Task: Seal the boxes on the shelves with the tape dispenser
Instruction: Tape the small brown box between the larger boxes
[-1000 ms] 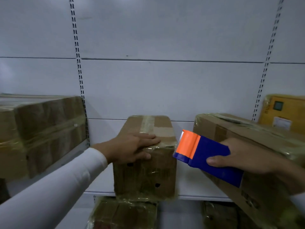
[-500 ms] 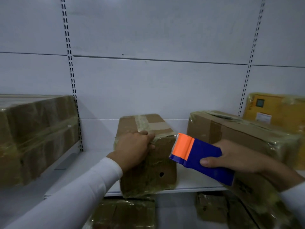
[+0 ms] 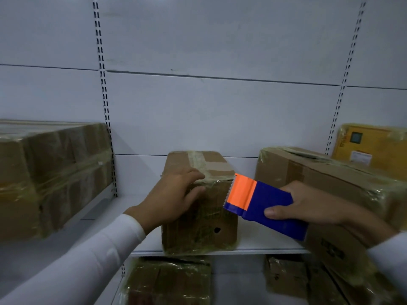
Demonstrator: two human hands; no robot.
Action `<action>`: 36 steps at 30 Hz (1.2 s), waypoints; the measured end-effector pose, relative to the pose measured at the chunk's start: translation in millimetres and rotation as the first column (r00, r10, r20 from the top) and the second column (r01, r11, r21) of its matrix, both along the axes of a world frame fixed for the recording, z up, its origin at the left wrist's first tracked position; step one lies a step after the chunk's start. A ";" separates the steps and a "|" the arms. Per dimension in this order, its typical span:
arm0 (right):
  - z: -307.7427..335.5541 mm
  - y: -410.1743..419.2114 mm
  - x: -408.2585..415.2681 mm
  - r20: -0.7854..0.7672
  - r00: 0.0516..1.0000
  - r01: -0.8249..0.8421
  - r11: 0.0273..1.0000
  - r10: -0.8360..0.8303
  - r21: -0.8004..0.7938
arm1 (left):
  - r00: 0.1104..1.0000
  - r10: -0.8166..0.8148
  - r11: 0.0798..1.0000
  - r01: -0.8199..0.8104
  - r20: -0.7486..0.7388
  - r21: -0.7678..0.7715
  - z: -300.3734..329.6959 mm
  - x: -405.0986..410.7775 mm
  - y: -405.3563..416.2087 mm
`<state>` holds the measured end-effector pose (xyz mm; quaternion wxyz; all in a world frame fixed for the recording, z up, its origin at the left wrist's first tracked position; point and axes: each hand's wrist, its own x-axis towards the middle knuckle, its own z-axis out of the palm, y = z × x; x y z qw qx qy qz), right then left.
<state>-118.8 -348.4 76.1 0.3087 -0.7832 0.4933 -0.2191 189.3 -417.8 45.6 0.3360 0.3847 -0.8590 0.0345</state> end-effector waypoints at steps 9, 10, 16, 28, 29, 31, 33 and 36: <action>-10.0 -11.3 25.2 -0.087 0.985 -0.145 0.989 0.147 0.034 | 0.926 -0.307 0.820 0.375 -0.221 0.433 2.7 -1.4 39.3; -10.7 -12.2 27.7 -0.095 0.984 -0.151 0.988 0.153 0.026 | 0.912 -0.336 0.794 0.409 -0.237 0.450 2.7 -1.8 41.6; -14.4 -13.5 34.8 -0.097 0.979 -0.178 0.984 0.179 0.017 | 0.913 -0.250 0.782 0.387 -0.322 0.489 -10.3 3.7 42.3; 5.7 -28.4 57.1 -0.086 0.978 -0.188 0.982 0.190 0.037 | 0.861 -0.106 0.837 0.347 -0.498 0.422 -10.7 15.2 28.8; 12.5 -31.8 59.6 -0.101 0.977 -0.186 0.982 0.188 0.030 | 0.857 -0.096 0.840 0.342 -0.505 0.421 -5.7 19.1 26.7; 27.7 -36.2 59.6 -0.178 0.969 -0.177 0.984 0.174 0.000 | 0.850 -0.056 0.857 0.310 -0.524 0.412 2.7 35.1 21.3; 41.9 -38.2 52.0 -0.270 0.955 -0.138 0.990 0.125 -0.030 | 0.834 0.019 0.886 0.242 -0.552 0.396 7.4 61.7 13.2; 55.9 -42.0 38.8 -0.351 0.936 -0.052 0.996 0.025 -0.068 | 0.830 0.095 0.884 0.183 -0.549 0.430 5.7 90.4 4.2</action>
